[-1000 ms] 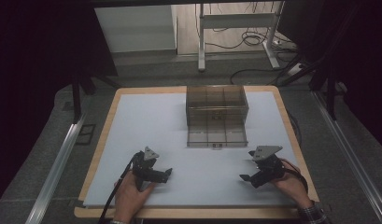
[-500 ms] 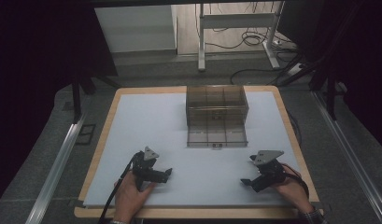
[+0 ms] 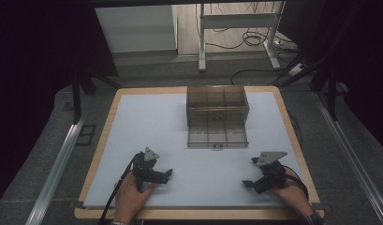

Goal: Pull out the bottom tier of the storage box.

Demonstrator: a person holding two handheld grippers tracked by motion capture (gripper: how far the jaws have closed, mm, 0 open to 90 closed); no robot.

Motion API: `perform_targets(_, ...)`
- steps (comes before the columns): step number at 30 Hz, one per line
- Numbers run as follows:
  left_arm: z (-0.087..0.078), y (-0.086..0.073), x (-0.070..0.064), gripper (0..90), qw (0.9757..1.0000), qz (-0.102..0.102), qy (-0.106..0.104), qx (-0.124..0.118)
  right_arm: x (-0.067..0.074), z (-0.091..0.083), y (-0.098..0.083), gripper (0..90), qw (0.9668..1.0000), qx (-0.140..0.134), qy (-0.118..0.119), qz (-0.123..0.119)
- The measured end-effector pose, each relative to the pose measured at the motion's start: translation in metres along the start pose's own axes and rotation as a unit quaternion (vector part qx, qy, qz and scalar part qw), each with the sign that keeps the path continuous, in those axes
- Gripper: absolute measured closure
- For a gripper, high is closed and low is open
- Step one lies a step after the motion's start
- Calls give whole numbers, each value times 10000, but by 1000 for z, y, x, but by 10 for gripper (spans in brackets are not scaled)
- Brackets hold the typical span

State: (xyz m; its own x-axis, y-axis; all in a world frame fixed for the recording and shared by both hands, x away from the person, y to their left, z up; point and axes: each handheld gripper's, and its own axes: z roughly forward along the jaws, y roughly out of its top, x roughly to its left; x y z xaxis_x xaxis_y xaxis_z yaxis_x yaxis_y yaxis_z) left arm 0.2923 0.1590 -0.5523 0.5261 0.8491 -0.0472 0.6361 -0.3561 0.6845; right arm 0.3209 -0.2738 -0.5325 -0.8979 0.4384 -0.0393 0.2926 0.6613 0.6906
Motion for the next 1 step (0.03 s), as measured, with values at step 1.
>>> perform_targets(1, 0, 0, 0, 0, 10000, 0, 0, 0, 0, 0, 0, 31, 10000, 0, 0, 0)
